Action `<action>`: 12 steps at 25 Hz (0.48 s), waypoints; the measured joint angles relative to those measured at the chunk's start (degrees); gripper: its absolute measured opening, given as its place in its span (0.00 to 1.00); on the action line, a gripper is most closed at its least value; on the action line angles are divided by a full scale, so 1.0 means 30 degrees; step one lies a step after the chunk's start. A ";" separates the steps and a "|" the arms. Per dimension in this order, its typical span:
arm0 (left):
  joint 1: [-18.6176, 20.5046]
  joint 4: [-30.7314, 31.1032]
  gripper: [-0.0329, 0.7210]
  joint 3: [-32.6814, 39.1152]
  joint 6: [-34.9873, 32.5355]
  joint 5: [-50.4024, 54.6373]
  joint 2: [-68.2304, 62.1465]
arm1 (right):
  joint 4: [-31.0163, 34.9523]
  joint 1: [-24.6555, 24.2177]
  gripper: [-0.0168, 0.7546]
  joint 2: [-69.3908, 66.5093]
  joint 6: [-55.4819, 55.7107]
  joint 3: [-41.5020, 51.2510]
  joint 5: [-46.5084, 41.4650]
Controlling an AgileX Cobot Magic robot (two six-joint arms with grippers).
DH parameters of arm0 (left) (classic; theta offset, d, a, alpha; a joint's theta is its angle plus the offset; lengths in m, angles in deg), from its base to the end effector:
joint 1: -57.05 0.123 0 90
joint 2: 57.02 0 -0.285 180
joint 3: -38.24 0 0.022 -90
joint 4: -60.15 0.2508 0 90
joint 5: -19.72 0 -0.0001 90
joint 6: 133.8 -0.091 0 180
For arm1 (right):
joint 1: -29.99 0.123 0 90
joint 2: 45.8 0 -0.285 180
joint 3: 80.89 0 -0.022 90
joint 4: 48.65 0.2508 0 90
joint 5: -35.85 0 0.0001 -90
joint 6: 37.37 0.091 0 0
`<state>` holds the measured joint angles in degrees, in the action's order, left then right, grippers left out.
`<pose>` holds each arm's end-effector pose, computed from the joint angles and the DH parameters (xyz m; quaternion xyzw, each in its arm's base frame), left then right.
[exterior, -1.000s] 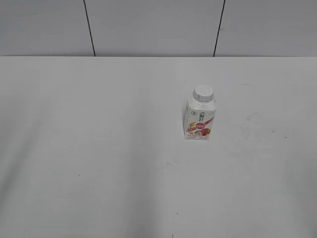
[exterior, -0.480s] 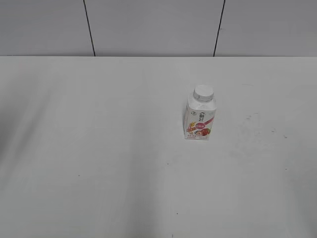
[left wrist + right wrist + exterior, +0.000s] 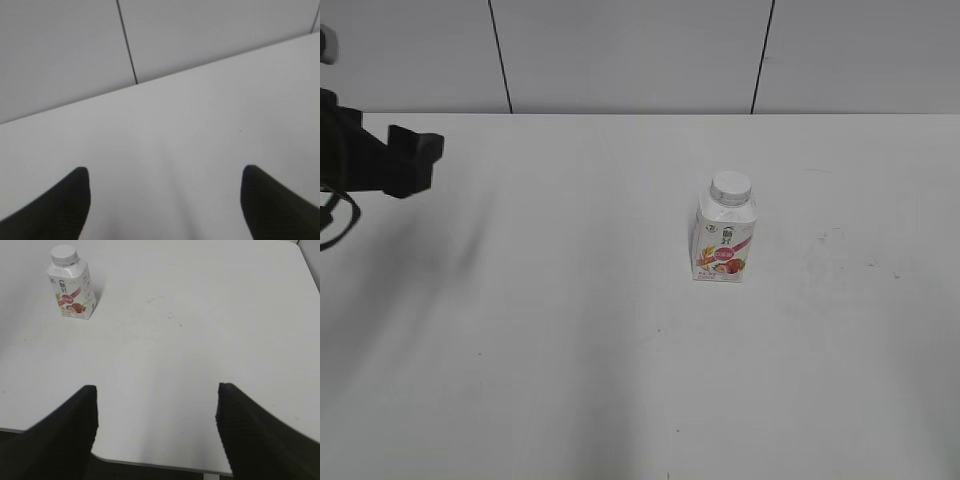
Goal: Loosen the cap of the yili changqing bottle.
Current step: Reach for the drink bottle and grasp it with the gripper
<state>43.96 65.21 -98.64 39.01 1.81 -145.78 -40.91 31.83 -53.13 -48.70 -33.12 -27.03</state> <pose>0.2705 -0.0654 0.2197 0.1894 0.8171 -0.0165 0.5442 -0.0100 0.0106 0.2787 -0.1026 0.8490 0.0246 0.5178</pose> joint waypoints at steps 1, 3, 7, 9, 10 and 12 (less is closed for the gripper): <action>-0.0221 0.0277 0.79 0.0000 0.0428 -0.0524 -0.0626 | 0.0000 0.0000 0.77 0.0000 0.0000 0.0000 0.0000; -0.0504 0.1207 0.79 0.0000 0.1759 -0.1695 -0.1647 | 0.0000 0.0000 0.77 0.0000 0.0000 0.0000 0.0000; -0.0641 0.5179 0.79 0.0000 0.5667 -0.4379 -0.2884 | 0.0000 0.0000 0.77 0.0000 0.0000 0.0000 0.0000; -0.0656 0.6934 0.79 -0.0015 0.7098 -0.5736 -0.3427 | 0.0000 0.0000 0.77 0.0000 0.0000 0.0000 0.0000; -0.0656 0.7427 0.79 -0.0015 0.7598 -0.6367 -0.3663 | 0.0000 0.0000 0.77 0.0000 0.0000 0.0000 0.0000; -0.0605 0.8493 0.79 -0.0015 0.8292 -0.7351 -0.4204 | 0.0000 0.0000 0.77 0.0000 0.0000 0.0000 0.0000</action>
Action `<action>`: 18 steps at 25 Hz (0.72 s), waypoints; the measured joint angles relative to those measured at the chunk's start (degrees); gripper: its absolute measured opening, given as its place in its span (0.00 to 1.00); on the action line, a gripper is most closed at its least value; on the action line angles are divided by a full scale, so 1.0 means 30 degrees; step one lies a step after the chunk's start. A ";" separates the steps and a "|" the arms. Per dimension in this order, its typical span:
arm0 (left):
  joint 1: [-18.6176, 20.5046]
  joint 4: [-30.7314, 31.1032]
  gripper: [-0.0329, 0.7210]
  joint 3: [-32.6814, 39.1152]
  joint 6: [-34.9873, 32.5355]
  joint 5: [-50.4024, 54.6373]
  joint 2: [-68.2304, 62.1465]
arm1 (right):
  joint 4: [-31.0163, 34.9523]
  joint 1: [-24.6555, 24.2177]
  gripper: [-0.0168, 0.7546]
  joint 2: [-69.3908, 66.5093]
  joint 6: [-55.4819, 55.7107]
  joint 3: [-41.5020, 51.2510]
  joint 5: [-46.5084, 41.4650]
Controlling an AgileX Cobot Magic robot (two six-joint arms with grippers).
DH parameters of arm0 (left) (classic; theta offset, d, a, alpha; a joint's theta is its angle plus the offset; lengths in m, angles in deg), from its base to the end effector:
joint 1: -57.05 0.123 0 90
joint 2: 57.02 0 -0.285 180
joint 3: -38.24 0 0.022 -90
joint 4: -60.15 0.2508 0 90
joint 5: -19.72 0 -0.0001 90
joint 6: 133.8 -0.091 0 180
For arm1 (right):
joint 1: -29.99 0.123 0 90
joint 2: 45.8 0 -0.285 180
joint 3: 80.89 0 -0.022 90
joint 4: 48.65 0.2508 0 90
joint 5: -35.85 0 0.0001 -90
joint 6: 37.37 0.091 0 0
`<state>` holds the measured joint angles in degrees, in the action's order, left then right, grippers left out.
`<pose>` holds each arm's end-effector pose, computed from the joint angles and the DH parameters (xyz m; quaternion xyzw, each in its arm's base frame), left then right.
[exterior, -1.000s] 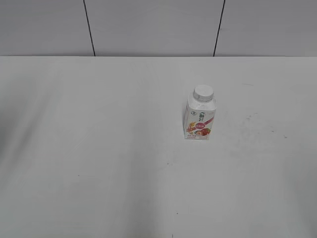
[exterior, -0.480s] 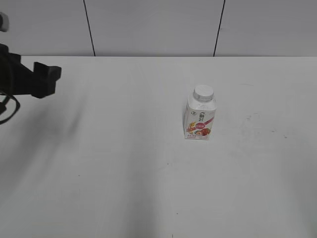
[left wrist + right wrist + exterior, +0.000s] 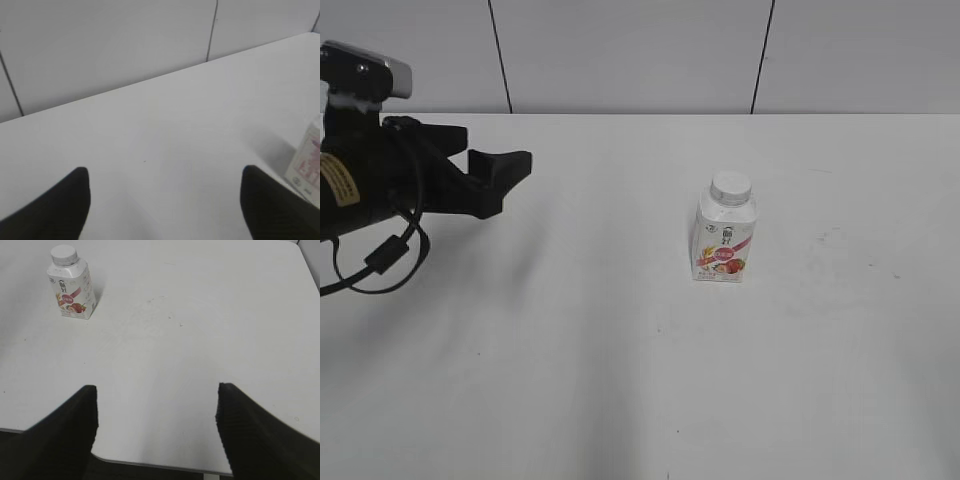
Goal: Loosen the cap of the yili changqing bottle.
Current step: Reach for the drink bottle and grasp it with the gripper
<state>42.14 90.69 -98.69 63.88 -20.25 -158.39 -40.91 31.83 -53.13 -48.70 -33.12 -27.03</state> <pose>0.2837 -0.1062 0.1836 0.2447 0.7688 -0.1755 0.5642 -0.0100 0.0106 0.2787 -0.1026 0.8490 0.0246 0.5178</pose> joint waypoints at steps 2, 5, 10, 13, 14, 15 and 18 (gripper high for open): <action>0.0411 0.1710 0.79 0.0000 0.0553 -0.1009 -0.0640 | 0.0000 0.0000 0.77 0.0000 0.0000 0.0000 0.0000; 0.1863 0.5735 0.79 -0.0280 0.0922 -0.3271 -0.2117 | 0.0000 0.0000 0.77 0.0000 0.0000 0.0000 0.0000; 0.3784 1.1964 0.79 -0.2531 0.1604 -0.6730 -0.4951 | 0.0000 0.0000 0.77 0.0000 0.0000 0.0000 0.0000; 0.4095 1.5244 0.79 -0.4856 0.3530 -0.7994 -0.6820 | 0.0000 0.0000 0.77 0.0000 0.0000 0.0000 0.0000; 0.4095 1.6006 0.79 -0.5729 0.4217 -0.8335 -0.7361 | 0.0000 0.0000 0.77 0.0000 0.0000 0.0000 0.0000; 0.4042 1.6731 0.79 -0.6448 0.4759 -0.8660 -0.7958 | 0.0000 0.0000 0.77 0.0000 0.0000 0.0000 0.0000; 0.3686 1.7629 0.79 -0.8738 0.6428 -0.9026 -0.9376 | 0.0000 0.0000 0.77 0.0000 0.0000 0.0000 0.0000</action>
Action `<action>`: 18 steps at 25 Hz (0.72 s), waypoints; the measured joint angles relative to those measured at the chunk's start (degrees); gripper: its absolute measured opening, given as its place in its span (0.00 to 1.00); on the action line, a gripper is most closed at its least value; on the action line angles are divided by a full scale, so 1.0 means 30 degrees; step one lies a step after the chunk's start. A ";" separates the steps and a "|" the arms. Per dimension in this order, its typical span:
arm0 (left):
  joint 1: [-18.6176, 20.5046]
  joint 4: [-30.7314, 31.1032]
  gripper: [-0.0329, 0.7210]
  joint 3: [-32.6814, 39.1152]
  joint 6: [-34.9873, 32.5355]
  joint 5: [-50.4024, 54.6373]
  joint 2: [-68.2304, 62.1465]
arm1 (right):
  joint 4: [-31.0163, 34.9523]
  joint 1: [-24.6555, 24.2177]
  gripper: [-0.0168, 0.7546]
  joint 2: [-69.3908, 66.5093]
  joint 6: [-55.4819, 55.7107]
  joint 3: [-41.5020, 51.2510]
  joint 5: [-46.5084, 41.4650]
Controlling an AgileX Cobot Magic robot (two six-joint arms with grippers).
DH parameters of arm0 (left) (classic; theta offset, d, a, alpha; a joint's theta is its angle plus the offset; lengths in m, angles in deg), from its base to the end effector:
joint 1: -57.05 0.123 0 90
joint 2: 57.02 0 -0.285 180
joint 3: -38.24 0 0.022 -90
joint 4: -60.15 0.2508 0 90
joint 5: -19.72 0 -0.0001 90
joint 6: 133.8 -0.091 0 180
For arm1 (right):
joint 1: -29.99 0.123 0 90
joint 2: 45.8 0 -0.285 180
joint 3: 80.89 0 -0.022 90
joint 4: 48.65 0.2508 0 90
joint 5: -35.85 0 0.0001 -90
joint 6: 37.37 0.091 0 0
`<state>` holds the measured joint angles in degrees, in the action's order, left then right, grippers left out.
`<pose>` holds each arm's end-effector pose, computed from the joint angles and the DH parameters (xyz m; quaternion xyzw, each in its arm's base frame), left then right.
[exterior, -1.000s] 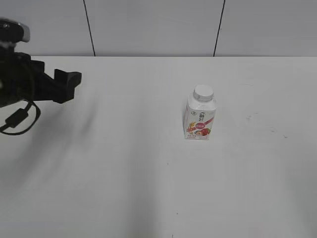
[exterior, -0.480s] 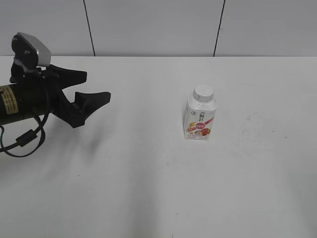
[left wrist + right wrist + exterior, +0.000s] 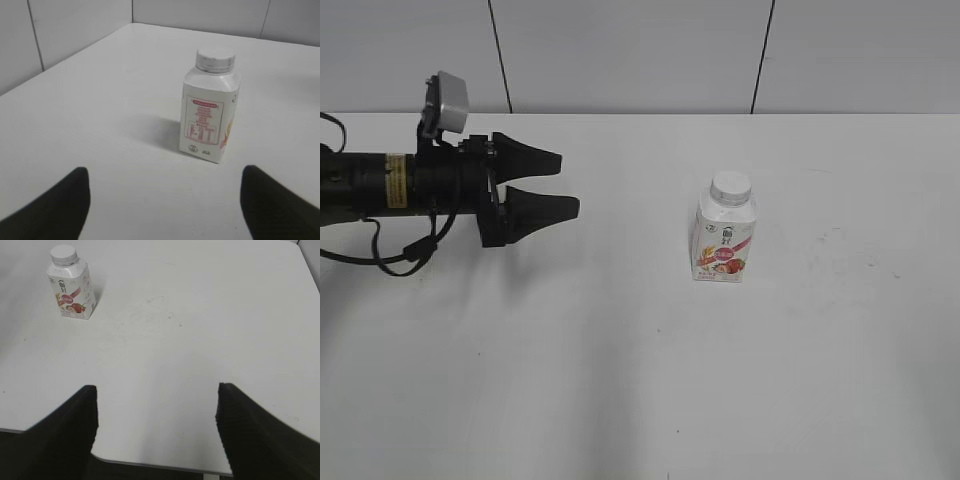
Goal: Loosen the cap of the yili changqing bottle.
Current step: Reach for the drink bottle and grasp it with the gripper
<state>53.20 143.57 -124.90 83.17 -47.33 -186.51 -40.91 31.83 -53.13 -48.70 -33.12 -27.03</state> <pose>0.3598 -0.1076 0.1221 0.4751 0.6382 -0.3796 0.4720 -0.0100 0.0106 0.2787 -0.1026 0.8490 0.0246 0.5178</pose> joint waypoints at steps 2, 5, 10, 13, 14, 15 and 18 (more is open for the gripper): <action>-0.0425 0.0066 0.81 -0.1061 0.0360 -0.0106 -0.0851 | 0.0000 0.0000 0.77 0.0000 0.0000 0.0000 0.0000; -0.1270 0.0263 0.82 -0.2405 0.0529 -0.0429 -0.2122 | 0.0000 0.0000 0.77 0.0000 0.0000 0.0000 0.0000; -0.2662 0.0958 0.82 -0.4493 0.1051 -0.0576 -0.4093 | 0.0000 0.0000 0.77 0.0000 0.0000 0.0000 0.0000; -0.3335 0.1104 0.82 -0.5575 0.1317 -0.0612 -0.4867 | 0.0000 0.0000 0.77 0.0000 0.0000 0.0000 0.0000; -0.3517 0.1122 0.82 -0.5889 0.1422 -0.0632 -0.5073 | 0.0000 0.0000 0.77 0.0000 0.0000 0.0000 0.0000; -0.3739 0.1122 0.82 -0.6195 0.1516 -0.0632 -0.5283 | 0.0000 0.0000 0.77 0.0000 0.0000 0.0000 0.0000; -0.4360 0.1122 0.82 -0.7116 0.1807 -0.0649 -0.5832 | 0.0000 0.0000 0.77 0.0000 0.0000 0.0000 0.0000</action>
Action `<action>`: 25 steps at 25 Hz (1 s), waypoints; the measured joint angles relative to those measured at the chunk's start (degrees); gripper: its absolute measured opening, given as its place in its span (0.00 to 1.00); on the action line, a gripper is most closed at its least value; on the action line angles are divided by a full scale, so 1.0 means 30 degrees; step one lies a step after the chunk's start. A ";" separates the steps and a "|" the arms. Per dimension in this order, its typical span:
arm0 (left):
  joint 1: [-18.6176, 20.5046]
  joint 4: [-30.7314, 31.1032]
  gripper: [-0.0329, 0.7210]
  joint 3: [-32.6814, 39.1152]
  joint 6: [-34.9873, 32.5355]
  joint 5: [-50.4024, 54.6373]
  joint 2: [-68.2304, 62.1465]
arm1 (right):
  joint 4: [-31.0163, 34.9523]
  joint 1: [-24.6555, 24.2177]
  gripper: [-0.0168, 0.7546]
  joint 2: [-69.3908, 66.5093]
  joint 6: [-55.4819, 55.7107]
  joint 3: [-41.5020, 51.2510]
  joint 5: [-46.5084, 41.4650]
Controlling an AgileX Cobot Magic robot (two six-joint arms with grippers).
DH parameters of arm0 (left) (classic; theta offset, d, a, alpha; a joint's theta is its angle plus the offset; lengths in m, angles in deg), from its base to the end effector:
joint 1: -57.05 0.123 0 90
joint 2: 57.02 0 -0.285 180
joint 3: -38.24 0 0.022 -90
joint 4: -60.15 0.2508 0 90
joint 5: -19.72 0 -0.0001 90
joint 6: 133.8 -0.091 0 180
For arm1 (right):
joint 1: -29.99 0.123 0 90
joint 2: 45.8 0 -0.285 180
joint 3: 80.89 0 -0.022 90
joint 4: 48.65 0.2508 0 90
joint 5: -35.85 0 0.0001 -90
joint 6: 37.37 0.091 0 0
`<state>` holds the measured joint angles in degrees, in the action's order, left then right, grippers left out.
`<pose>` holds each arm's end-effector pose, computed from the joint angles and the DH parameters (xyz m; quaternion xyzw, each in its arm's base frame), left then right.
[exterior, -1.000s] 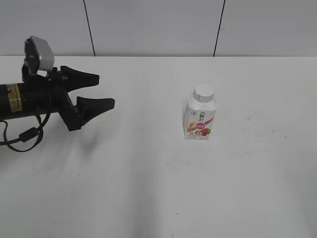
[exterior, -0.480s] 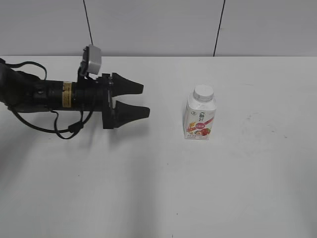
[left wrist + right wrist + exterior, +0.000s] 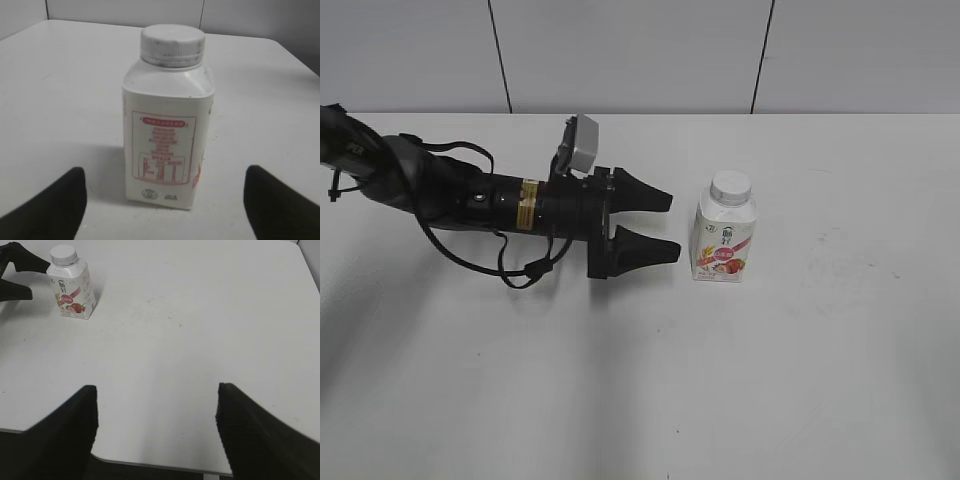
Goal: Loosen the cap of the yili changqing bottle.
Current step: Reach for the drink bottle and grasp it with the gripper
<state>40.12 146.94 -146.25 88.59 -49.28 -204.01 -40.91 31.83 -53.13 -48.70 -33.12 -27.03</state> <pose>0.3894 -0.2071 0.0696 0.5492 0.5698 -0.4502 0.4137 -0.0100 0.0106 0.2787 -0.1026 0.8490 0.0246 0.5178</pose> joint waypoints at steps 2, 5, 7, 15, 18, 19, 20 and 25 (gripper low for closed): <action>-0.0386 0.0000 0.82 -0.0536 0.0135 0.0000 -0.0363 | 0.0000 0.0000 0.77 0.0000 0.0000 0.0000 0.0000; -0.0834 -0.0021 0.82 -0.1311 0.0346 0.0000 -0.0942 | 0.0000 0.0000 0.77 0.0000 0.0000 0.0000 0.0000; -0.1086 -0.0021 0.82 -0.1755 0.0463 0.0000 -0.1186 | 0.0000 0.0000 0.77 0.0000 0.0000 0.0000 0.0000; -0.1762 -0.0569 0.82 -0.4099 0.1558 -0.0050 -0.2520 | 0.0000 0.0000 0.77 0.0000 0.0000 0.0000 0.0000; -0.2089 -0.0594 0.82 -0.4565 0.1929 -0.0050 -0.2733 | 0.0000 0.0000 0.77 0.0000 0.0000 0.0000 0.0000; -0.2189 -0.0594 0.82 -0.4641 0.1976 -0.0069 -0.2800 | 0.0000 0.0000 0.77 0.0000 0.0000 0.0000 0.0000; -0.2257 -0.0643 0.82 -0.4711 0.2017 -0.0069 -0.2860 | 0.0000 0.0000 0.77 0.0000 0.0000 0.0000 0.0000; -0.2418 -0.0727 0.82 -0.4733 0.2099 0.0145 -0.3093 | 0.0000 0.0000 0.77 0.0000 0.0000 0.0000 0.0000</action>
<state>32.86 144.76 -160.45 94.88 -48.84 -213.29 -40.91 31.83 -53.13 -48.70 -33.12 -27.03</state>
